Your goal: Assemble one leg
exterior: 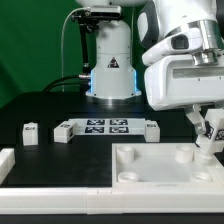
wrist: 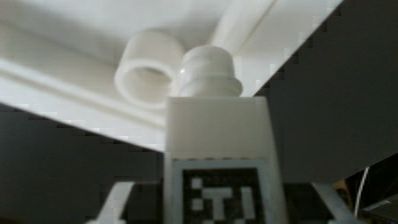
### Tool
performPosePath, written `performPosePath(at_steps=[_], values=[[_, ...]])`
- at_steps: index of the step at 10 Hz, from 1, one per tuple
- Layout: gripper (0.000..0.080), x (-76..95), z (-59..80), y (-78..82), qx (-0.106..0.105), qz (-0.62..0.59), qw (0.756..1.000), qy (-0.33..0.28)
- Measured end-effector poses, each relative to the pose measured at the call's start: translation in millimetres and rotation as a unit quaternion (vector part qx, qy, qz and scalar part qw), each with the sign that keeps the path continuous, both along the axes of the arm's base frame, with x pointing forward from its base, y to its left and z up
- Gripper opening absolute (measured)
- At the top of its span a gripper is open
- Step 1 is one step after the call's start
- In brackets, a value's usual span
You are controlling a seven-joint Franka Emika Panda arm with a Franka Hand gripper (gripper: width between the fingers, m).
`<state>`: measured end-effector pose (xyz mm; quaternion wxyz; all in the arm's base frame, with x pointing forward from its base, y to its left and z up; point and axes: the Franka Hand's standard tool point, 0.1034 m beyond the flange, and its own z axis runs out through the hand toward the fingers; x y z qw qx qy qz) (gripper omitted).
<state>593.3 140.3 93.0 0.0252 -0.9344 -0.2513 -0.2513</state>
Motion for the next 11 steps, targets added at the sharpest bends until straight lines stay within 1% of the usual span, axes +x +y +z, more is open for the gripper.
performPosePath(at_steps=[1,2,3,4,5,6,7,9,11], values=[[0.0290,6.2,2.1,-8.7,-0.002,0.002,1.000,-0.016],[0.0290,9.9,-0.6,-15.2,-0.006,0.003,1.000,-0.013],[0.0290,19.6,0.5,-23.3,-0.007,0.007,0.999,-0.050],[0.0290,20.3,-6.8,-25.0,-0.007,0.006,0.999,-0.040],[0.0290,23.7,-5.1,-23.7,-0.007,0.006,0.999,-0.040],[0.0290,24.5,-6.2,-23.0,-0.007,0.006,0.999,-0.040],[0.0290,23.3,-10.0,-21.8,-0.006,0.007,0.999,-0.037],[0.0290,18.1,-12.6,-14.8,-0.005,0.009,0.999,-0.035],[0.0290,14.9,-15.4,-11.5,-0.004,0.012,0.999,-0.033]])
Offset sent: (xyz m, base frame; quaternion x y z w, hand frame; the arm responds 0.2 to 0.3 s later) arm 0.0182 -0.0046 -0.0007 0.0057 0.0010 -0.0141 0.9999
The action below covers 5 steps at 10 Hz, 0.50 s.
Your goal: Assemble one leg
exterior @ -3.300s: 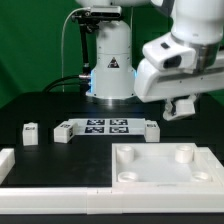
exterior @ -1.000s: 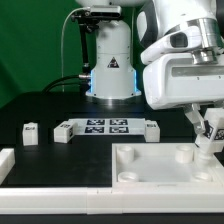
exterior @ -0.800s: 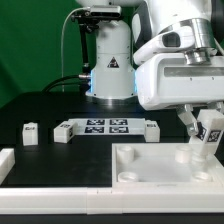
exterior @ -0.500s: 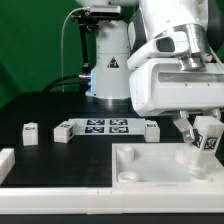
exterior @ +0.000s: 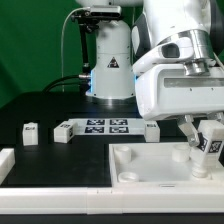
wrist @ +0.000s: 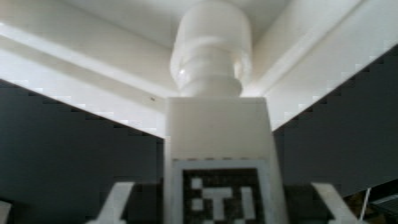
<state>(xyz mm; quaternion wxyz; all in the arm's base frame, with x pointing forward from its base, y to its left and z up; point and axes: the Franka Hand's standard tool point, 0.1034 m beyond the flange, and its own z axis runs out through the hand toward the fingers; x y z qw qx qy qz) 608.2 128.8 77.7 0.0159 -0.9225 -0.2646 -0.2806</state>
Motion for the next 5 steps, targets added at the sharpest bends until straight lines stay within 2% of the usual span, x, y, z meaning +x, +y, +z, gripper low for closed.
performPosePath(at_steps=[5], values=[[0.0290,-2.2,-7.7,-3.7,0.003,-0.002,1.000,-0.019]])
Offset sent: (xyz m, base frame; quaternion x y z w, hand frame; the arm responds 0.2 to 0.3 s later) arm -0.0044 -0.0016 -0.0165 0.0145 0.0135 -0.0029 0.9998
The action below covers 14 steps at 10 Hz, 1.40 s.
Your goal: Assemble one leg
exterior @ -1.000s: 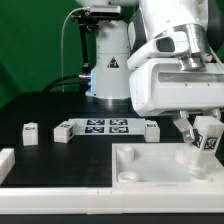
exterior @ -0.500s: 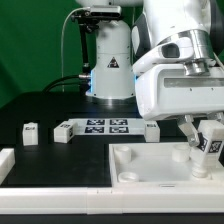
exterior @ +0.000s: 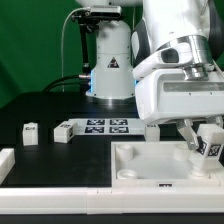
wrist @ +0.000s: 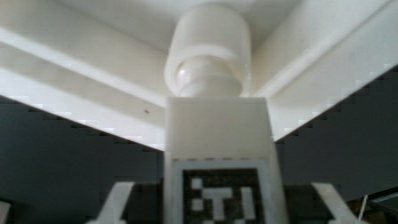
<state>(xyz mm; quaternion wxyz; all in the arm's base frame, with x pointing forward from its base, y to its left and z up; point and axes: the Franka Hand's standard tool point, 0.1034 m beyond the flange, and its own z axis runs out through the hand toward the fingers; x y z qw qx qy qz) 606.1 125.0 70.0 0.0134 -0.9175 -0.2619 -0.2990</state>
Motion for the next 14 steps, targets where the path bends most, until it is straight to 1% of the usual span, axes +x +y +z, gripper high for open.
performPosePath(at_steps=[1,4,5,6,7,8,9,13,14], values=[[0.0290,-2.4,-3.0,-2.2,-0.001,-0.001,1.000,0.004],[0.0290,-1.8,-2.7,-3.7,-0.002,0.000,1.000,0.008],[0.0320,-2.1,-3.3,-3.7,-0.002,0.000,1.000,0.009],[0.0320,-2.9,-4.6,-3.9,-0.003,0.000,1.000,0.013],[0.0518,-2.9,-4.7,-4.0,-0.003,0.000,1.000,0.013],[0.0608,-3.0,-4.8,-4.0,-0.003,0.000,1.000,0.013],[0.0637,-3.0,-4.8,-4.0,-0.003,0.000,1.000,0.013],[0.0648,-3.1,-4.9,-4.0,-0.003,0.000,1.000,0.013],[0.0648,-4.5,-6.7,-3.1,-0.004,0.000,1.000,0.021]])
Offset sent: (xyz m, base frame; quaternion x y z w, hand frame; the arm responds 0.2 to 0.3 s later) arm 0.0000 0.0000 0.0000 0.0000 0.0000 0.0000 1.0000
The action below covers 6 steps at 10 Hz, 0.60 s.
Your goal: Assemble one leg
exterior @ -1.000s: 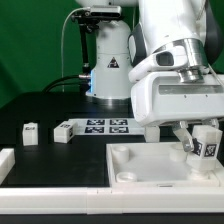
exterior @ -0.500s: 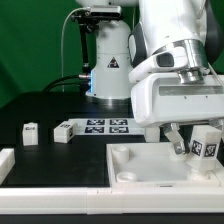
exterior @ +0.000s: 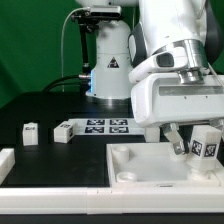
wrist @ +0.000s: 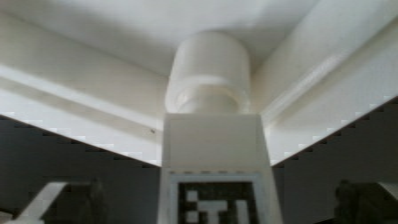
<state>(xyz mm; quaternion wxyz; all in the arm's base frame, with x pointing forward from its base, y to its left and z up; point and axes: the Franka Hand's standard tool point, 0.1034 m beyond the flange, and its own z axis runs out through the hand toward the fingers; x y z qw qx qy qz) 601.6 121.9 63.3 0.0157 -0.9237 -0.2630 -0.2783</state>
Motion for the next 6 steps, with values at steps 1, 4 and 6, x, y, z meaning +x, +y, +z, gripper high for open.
performPosePath(at_steps=[1,4,6], values=[[0.0648,-1.3,-0.7,4.1,-0.003,0.003,1.000,0.017],[0.0648,-1.9,11.1,8.5,0.002,-0.036,0.996,0.086],[0.0648,-0.2,19.5,13.2,-0.021,-0.041,0.984,0.171]])
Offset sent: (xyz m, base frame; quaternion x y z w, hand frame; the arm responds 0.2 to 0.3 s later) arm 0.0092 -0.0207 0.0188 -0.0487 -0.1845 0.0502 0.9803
